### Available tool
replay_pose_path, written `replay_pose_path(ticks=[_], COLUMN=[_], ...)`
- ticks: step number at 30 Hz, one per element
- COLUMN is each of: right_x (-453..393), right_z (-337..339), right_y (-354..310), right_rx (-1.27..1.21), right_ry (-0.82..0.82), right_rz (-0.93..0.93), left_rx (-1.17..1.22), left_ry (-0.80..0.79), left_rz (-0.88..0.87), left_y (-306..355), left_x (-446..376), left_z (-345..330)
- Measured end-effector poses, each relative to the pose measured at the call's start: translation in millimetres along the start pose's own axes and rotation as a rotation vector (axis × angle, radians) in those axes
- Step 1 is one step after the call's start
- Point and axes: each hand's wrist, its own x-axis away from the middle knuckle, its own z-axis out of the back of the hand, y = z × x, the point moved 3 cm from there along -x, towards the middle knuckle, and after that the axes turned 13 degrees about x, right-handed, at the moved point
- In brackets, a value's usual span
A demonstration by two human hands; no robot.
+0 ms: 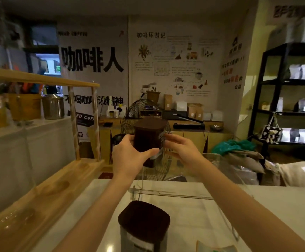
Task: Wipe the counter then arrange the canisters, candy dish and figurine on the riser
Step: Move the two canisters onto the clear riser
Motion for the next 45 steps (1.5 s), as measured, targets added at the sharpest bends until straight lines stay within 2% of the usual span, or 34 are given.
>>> replay_pose_path(ticks=[13, 20, 31, 35, 41, 45], right_x=[-41, -46, -46, -40, -3, 47], right_z=[-22, -24, -26, -26, -16, -9], right_y=[33, 44, 47, 42, 22, 6], right_rx=[0.040, 0.015, 0.227, 0.381, 0.809, 0.912], right_ry=[0.016, 0.042, 0.068, 0.040, -0.092, -0.110], right_rz=[-0.153, -0.137, -0.064, -0.035, 0.086, 0.221], left_rx=[-0.286, -0.316, -0.424, -0.442, -0.495, -0.497], left_ry=[-0.137, -0.132, -0.130, -0.133, -0.176, -0.195], left_rz=[0.085, 0.101, 0.102, 0.113, 0.120, 0.134], left_y=[-43, -48, -45, -47, -47, -45], left_x=[-18, -23, -27, -28, -28, -24], left_z=[-29, -30, -34, -35, -38, -40])
